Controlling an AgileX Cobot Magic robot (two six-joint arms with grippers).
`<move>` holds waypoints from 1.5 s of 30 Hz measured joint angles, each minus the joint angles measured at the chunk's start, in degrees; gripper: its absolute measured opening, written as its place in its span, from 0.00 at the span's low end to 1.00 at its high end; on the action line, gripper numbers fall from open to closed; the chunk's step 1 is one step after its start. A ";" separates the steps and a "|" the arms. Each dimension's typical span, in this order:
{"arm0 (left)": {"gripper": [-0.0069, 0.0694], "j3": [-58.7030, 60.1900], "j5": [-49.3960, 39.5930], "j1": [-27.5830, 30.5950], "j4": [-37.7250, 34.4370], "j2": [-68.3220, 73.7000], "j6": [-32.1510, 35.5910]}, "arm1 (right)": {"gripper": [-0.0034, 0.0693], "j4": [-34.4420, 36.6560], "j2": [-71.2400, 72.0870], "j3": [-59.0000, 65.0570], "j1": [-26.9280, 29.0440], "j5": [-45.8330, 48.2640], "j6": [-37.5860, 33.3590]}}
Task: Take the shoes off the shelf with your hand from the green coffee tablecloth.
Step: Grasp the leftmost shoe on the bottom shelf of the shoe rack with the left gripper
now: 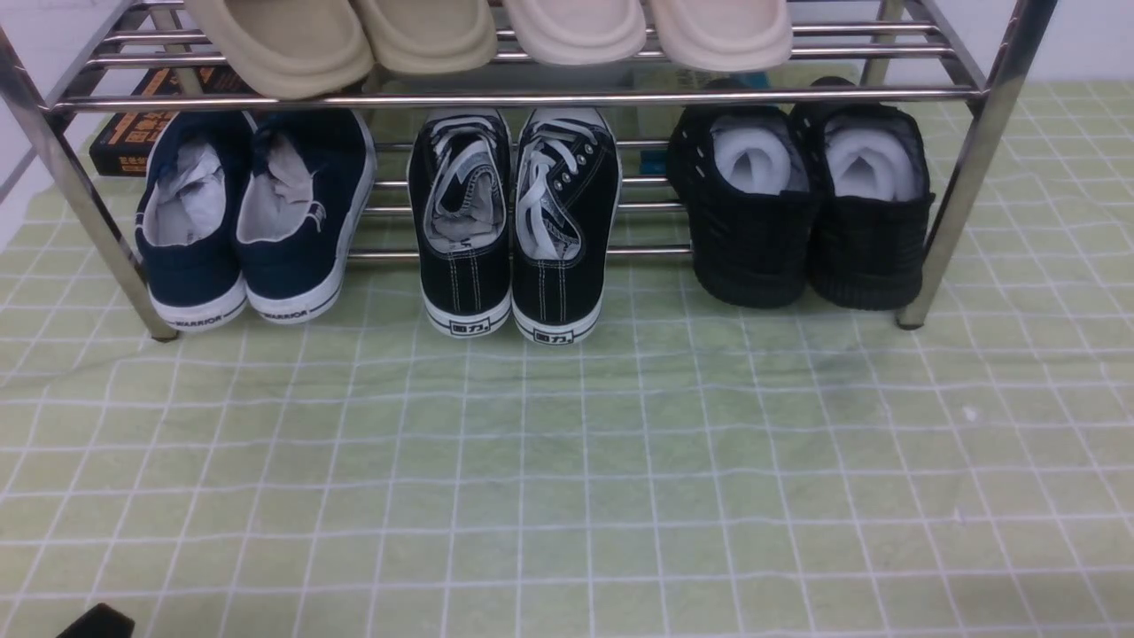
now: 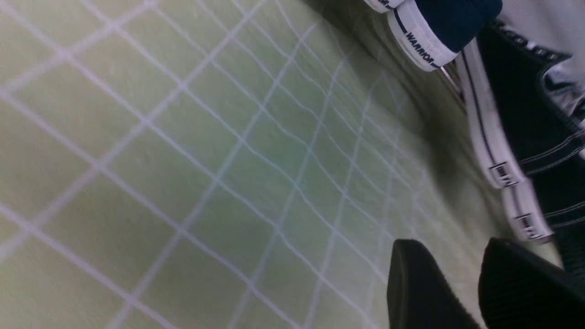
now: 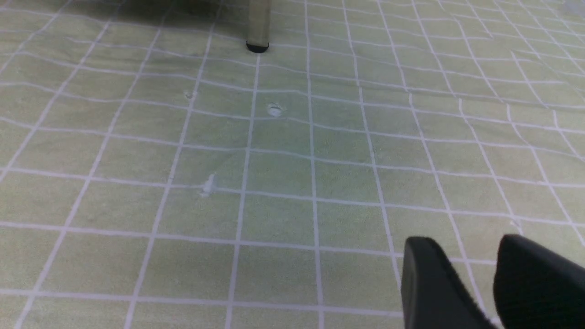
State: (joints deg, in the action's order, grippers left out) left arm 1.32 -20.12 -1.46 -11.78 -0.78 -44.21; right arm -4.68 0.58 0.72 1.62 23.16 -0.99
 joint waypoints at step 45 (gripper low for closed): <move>0.61 -76.12 -25.16 0.00 30.99 89.46 6.91 | 0.37 0.00 0.00 0.00 0.00 0.00 0.00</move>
State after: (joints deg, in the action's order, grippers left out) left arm -74.81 -45.29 -1.46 19.20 88.69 -37.30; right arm -4.68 0.58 0.72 1.62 23.16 -0.99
